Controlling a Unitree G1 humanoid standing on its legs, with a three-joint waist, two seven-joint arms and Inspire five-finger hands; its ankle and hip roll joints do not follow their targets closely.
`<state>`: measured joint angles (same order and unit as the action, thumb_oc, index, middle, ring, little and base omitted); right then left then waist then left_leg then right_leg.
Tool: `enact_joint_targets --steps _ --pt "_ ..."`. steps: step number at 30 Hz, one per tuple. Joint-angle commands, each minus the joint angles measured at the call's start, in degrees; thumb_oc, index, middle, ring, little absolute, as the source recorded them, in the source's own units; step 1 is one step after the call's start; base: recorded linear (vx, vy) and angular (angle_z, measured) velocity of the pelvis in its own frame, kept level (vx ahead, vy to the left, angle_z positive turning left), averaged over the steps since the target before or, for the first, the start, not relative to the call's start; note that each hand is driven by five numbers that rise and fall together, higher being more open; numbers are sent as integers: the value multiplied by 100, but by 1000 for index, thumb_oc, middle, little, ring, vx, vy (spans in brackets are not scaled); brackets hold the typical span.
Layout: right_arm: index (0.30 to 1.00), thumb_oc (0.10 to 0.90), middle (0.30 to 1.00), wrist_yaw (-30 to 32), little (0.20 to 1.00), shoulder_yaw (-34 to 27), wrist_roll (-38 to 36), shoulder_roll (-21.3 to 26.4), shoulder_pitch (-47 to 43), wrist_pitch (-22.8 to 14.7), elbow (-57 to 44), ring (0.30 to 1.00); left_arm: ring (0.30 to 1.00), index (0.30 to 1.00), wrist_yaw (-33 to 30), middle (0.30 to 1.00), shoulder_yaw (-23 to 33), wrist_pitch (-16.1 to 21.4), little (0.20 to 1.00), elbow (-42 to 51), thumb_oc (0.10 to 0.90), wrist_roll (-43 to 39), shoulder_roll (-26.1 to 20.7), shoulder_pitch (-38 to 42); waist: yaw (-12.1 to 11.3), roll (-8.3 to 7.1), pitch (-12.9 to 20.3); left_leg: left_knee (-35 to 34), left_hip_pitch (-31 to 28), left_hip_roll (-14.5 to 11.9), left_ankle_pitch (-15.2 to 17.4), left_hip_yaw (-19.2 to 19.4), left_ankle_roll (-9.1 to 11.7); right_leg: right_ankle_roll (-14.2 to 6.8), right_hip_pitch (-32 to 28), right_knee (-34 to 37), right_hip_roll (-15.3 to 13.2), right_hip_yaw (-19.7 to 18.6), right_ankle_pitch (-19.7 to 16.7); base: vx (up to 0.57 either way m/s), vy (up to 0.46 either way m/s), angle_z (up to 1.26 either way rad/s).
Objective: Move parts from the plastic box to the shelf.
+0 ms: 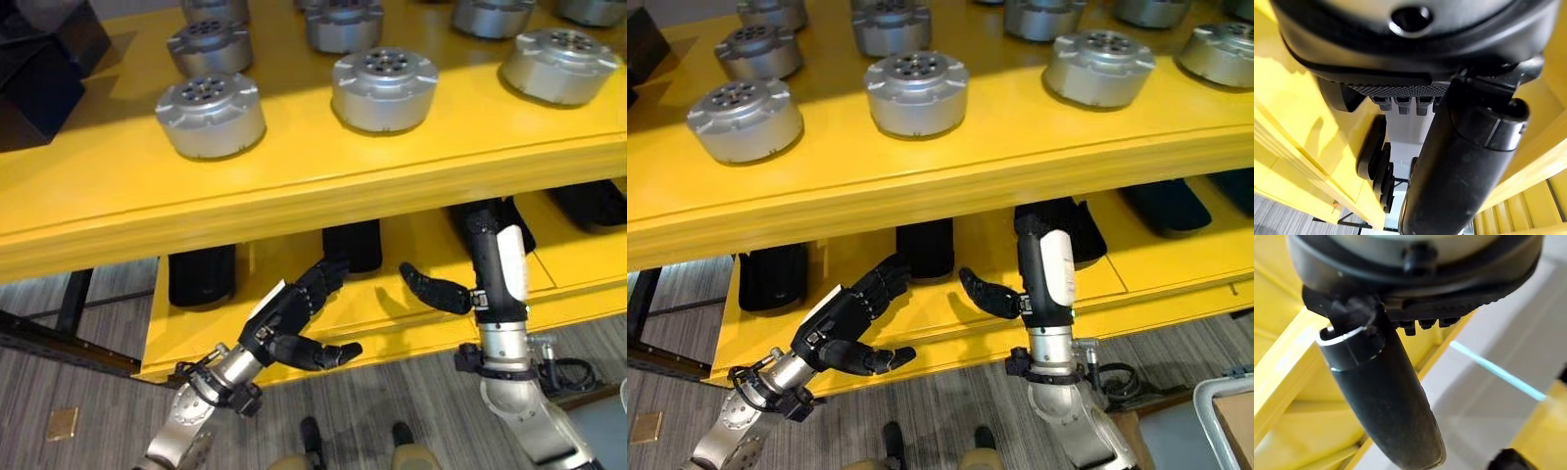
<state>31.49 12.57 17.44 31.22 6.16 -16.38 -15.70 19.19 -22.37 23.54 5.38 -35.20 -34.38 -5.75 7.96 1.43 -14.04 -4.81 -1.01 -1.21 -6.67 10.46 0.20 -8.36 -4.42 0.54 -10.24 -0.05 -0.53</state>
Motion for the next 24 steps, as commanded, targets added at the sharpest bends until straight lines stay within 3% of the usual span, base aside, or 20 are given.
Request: enact_joint_targets --steps 1,6,11,24 --pt "1000 900 1000 -20 1000 -103 -545 -21 -458 -377 -536 1000 1000 1000 -194 1000 141 758 1000 417 900 139 239 398 -18 -75 348 151 -442 -246 1021 21 10 -109 222 -335 -88 55 197 -22 -27 -21" --pt "1000 900 1000 -275 1000 16 -1305 -194 -369 -454 -293 1000 1000 1000 -555 1000 197 836 1000 349 900 388 242 390 -33 -110 371 139 -464 -294 992 150 22 -151 221 -360 -193 213 184 -24 -40 -8" --pt "1000 900 1000 -751 1000 200 -2406 -373 -435 -404 -8 1000 1000 1000 -1000 1000 310 821 1000 366 900 693 268 381 -147 -140 371 146 -501 -384 951 139 64 -43 90 -357 -163 476 274 -4 -83 -6" --pt "1000 900 1000 -892 1000 350 -2538 -528 -633 -321 256 1000 1000 1000 -1685 1000 699 610 1000 317 900 1055 453 180 -436 -226 447 110 -520 -513 831 -97 191 94 -175 -195 -66 743 314 17 -65 4"
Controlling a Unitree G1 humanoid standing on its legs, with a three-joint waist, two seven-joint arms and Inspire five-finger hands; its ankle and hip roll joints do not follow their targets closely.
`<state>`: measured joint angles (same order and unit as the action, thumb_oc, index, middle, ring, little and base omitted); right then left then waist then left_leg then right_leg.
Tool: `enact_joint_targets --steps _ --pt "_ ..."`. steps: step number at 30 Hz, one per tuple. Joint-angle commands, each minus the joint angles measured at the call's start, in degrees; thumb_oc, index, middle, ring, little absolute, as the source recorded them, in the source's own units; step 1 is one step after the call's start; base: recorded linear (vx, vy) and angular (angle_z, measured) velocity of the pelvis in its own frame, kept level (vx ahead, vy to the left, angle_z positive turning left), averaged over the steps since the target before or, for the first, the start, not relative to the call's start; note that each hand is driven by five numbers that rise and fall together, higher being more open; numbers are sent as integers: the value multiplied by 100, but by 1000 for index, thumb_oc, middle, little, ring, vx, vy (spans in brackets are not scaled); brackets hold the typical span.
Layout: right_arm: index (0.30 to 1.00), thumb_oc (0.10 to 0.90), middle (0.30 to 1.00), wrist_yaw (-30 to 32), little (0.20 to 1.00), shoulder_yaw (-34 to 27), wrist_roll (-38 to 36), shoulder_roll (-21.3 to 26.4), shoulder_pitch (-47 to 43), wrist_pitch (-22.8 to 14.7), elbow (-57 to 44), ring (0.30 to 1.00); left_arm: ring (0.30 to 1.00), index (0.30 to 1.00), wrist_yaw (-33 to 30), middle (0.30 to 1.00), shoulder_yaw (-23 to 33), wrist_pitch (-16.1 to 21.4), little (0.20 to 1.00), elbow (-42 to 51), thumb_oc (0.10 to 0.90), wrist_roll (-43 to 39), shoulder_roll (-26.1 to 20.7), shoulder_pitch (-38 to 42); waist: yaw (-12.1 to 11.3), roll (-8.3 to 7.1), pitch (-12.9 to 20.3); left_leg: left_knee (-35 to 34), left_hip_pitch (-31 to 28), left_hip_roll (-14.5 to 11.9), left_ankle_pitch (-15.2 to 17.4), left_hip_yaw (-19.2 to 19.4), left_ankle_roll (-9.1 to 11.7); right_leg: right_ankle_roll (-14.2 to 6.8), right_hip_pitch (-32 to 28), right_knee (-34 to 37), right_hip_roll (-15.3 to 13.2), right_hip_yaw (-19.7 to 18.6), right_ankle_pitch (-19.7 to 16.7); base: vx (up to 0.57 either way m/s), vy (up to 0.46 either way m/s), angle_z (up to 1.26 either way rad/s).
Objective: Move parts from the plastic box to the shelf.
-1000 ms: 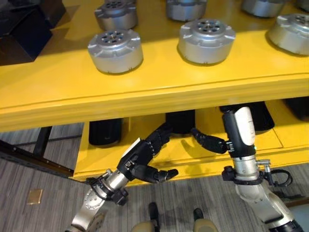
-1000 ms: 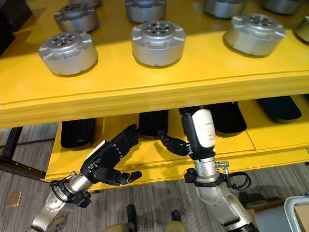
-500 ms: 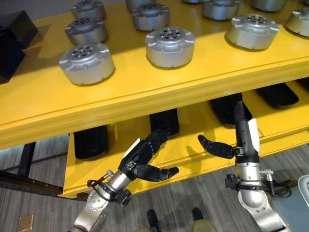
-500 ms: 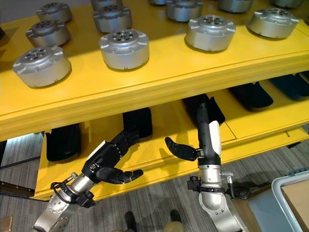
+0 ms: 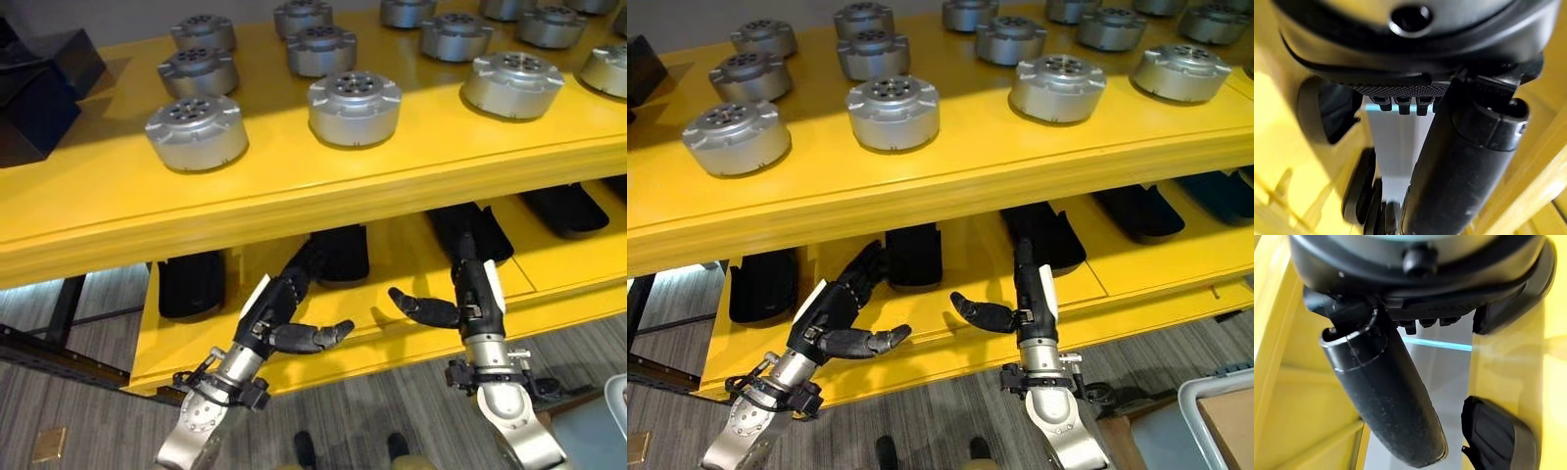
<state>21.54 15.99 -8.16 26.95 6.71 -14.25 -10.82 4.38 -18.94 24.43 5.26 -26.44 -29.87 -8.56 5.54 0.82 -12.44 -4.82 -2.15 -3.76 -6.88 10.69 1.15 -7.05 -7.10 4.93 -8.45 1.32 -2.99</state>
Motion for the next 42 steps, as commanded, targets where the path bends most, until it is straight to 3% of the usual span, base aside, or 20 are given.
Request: enact_joint_targets --steps 1,9,18,22,28,34,42 --pt "1000 900 1000 115 1000 9 22 -101 -696 -541 -223 1000 1000 1000 -238 1000 357 509 1000 329 900 201 5 460 -197 -166 287 113 -405 -260 852 -127 98 -36 90 -635 -244 610 563 24 -51 5" --pt "1000 900 1000 610 1000 172 418 -162 -1095 -530 58 1000 1000 1000 -662 1000 112 100 1000 42 900 398 121 841 -297 -189 312 168 -394 -279 874 -233 113 -5 36 -653 -224 646 608 31 -35 5" --pt "1000 900 1000 749 1000 278 487 -188 -1294 -447 378 1000 1000 1000 -845 1000 -155 -51 1000 -220 900 460 276 1146 -303 -189 321 185 -395 -290 863 -259 117 10 24 -685 -209 640 624 12 -8 0" --pt "1000 900 1000 991 1000 405 556 -385 -1577 -398 977 1000 1000 1000 -1327 1000 -628 -383 1000 -1206 900 651 734 1718 -201 -176 266 270 -425 -317 868 -227 121 32 31 -807 -206 574 658 72 -23 2" --pt "1000 900 1000 802 1000 476 461 -533 -1716 -288 1255 1000 1000 1000 -1923 1000 -687 -509 1000 -1839 900 838 1035 2085 -141 -161 204 310 -436 -314 862 -232 127 41 30 -883 -211 544 683 16 7 -1" --pt "1000 900 1000 766 1000 562 433 -640 -1828 -281 1553 1000 1000 1000 -1994 1000 -707 -583 1000 -2053 900 809 1207 2195 -160 -173 128 391 -404 -327 859 -248 130 48 18 -928 -212 547 685 3 -1 1" --pt "1000 900 1000 811 1000 644 396 -811 -2034 -229 1897 1000 1000 1000 -2769 1000 -712 -755 1000 -2554 900 1119 1432 2408 -191 -205 32 470 -350 -331 849 -292 128 68 27 -1009 -201 569 704 0 0 0"
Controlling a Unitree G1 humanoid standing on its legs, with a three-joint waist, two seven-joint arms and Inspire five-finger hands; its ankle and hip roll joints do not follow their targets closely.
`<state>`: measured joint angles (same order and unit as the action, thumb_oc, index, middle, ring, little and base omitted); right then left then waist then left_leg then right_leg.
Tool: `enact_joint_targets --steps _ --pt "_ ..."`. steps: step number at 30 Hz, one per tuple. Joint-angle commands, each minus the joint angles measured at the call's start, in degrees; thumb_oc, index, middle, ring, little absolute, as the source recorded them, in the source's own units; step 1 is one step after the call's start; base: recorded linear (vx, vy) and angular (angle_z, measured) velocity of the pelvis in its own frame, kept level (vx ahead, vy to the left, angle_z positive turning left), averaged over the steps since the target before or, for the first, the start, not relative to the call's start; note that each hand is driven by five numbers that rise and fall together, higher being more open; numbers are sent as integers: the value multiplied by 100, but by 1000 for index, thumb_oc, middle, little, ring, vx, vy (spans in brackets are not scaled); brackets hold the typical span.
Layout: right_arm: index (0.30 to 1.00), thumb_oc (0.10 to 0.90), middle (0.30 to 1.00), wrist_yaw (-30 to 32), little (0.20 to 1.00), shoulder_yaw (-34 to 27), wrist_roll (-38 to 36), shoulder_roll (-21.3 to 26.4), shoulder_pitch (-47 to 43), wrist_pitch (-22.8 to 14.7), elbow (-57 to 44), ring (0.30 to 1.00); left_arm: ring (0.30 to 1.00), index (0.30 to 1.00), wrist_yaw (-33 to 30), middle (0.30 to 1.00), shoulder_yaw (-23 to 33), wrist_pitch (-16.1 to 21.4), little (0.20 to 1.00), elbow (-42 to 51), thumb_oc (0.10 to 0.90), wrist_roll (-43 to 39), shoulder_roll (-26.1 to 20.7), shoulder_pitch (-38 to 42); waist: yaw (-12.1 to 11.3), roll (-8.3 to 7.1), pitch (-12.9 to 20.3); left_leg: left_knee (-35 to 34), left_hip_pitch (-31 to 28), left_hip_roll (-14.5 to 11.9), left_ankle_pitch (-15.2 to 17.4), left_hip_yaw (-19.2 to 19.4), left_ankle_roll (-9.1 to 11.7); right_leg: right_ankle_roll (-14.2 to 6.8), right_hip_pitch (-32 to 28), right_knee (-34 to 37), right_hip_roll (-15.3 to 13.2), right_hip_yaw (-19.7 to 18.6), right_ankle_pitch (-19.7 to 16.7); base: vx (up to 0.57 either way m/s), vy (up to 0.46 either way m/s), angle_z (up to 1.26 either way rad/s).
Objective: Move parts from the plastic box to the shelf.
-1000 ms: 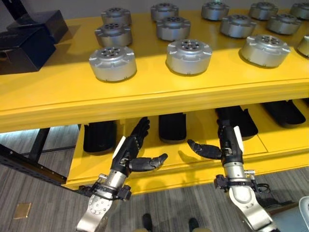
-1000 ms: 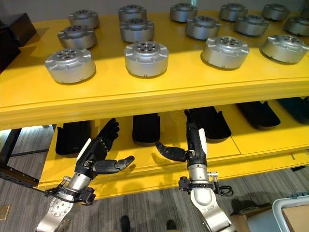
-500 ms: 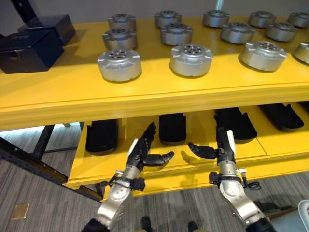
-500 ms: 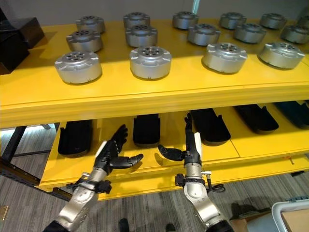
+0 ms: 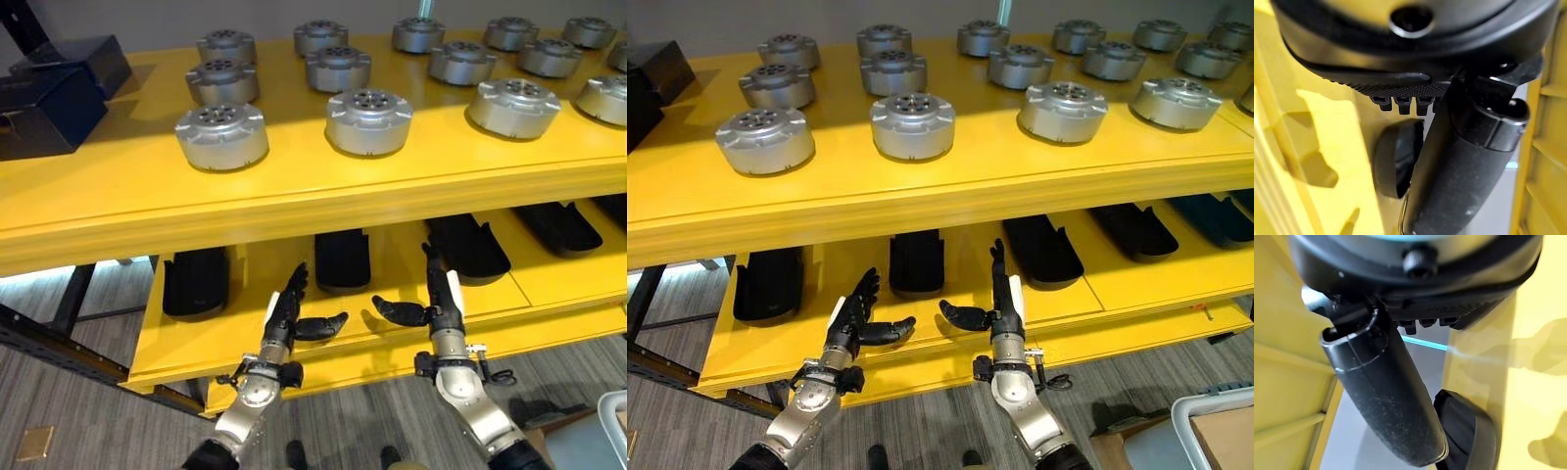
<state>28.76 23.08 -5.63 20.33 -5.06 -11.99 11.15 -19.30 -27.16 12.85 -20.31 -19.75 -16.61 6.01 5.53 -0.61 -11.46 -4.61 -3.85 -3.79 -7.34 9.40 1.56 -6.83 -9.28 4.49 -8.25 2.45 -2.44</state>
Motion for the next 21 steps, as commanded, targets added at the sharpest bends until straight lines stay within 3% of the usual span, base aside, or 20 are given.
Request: enact_joint_targets --steps 1,6,12,21 --pt "1000 900 1000 108 1000 -41 160 -179 -894 -440 -239 1000 1000 1000 -524 1000 110 410 1000 -52 900 492 144 990 -198 -66 -86 464 -169 -331 891 -175 88 51 252 -983 -218 456 653 0 0 0" --pt "1000 900 1000 65 1000 19 176 -252 -978 -437 -61 1000 1000 1000 -764 1000 156 379 1000 -123 900 707 172 1059 -246 -75 -141 506 -117 -335 873 -229 96 66 258 -1016 -207 471 661 0 0 0" --pt "1000 900 1000 204 1000 80 -134 -345 -1132 -187 191 1000 1000 1000 -647 1000 87 332 1000 -359 900 720 233 1242 -285 -82 -232 591 -40 -338 848 -299 101 88 264 -1081 -193 486 668 23 -20 9" --pt "1000 900 1000 281 1000 71 -431 -527 -1460 -98 666 1000 1000 1000 -462 1000 -103 480 1000 -782 900 664 442 1583 -259 -44 -343 714 22 -349 834 -313 92 138 335 -1273 -163 446 724 34 6 0"
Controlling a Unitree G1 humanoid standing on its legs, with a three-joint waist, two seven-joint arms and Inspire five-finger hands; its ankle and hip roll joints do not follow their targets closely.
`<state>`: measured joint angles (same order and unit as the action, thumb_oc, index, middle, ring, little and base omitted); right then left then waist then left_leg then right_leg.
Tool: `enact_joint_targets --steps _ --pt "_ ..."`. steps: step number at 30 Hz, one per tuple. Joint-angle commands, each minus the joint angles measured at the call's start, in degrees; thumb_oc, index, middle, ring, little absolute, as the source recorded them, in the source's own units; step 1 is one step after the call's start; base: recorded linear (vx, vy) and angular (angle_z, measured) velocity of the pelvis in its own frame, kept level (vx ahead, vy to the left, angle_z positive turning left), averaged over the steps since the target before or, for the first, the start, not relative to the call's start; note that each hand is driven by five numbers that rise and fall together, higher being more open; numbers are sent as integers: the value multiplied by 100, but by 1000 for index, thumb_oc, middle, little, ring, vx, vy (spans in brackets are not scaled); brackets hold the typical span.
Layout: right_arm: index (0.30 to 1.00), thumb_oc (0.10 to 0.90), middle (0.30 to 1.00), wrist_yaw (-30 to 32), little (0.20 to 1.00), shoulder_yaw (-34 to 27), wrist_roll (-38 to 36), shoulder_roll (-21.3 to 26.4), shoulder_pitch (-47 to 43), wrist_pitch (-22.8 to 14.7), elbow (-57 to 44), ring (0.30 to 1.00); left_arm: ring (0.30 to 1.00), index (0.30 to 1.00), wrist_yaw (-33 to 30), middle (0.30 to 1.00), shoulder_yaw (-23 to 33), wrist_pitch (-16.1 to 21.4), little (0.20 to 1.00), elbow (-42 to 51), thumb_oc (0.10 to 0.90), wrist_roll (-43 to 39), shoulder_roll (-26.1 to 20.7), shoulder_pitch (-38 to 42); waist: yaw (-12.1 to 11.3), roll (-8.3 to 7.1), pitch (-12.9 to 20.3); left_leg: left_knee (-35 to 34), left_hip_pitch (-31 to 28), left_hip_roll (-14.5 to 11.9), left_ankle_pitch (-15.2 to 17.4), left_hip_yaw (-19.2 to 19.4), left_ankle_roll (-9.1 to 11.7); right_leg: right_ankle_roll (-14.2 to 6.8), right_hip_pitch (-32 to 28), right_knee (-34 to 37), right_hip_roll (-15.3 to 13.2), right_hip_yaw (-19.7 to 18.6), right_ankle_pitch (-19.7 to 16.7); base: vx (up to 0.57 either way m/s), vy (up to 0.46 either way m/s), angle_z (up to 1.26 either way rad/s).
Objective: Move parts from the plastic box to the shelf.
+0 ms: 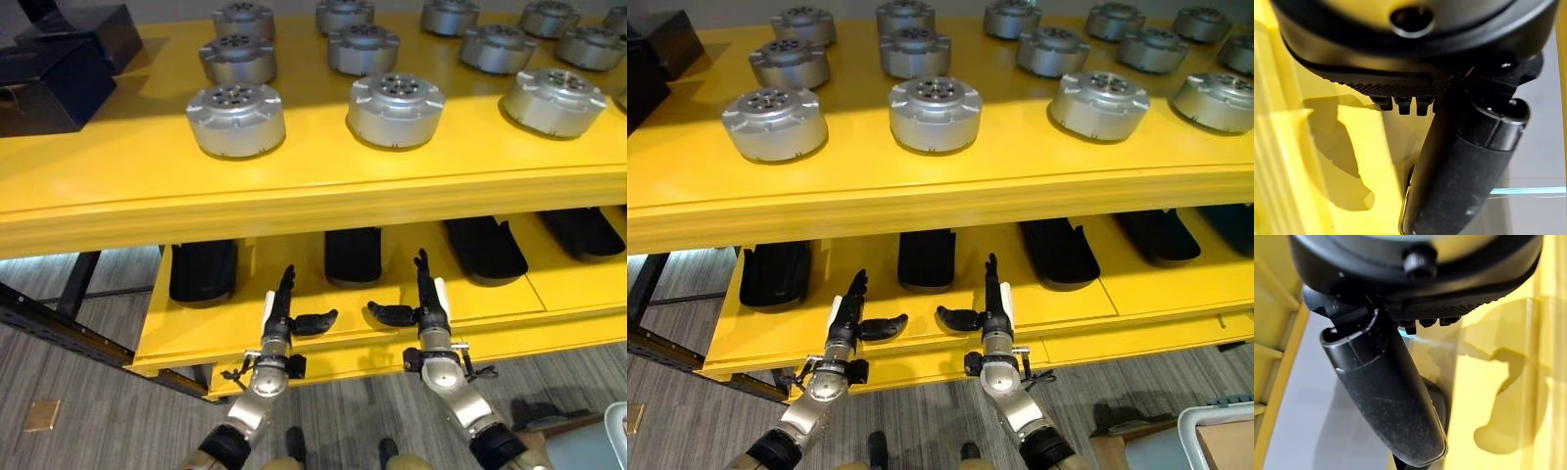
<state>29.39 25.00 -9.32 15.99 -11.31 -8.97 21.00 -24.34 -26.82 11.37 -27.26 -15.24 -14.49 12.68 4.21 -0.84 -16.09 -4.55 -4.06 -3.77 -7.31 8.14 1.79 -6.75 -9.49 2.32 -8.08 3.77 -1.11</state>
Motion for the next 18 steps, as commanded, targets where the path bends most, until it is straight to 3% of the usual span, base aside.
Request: enact_joint_targets --steps 1,18 --pt "1000 900 1000 242 1000 -121 -85 -113 -874 -381 -270 1000 1000 1000 73 1000 -150 640 1000 -124 900 214 256 947 -128 -14 110 712 50 -351 828 -193 69 138 360 -1062 -171 305 593 35 1 1" --pt "1000 900 1000 96 1000 -98 -960 -342 -1873 -220 510 1000 1000 1000 253 1000 -322 658 1000 -711 900 -207 631 1722 -78 86 -287 932 314 -306 802 -204 61 193 663 -1360 -150 196 619 0 0 0"
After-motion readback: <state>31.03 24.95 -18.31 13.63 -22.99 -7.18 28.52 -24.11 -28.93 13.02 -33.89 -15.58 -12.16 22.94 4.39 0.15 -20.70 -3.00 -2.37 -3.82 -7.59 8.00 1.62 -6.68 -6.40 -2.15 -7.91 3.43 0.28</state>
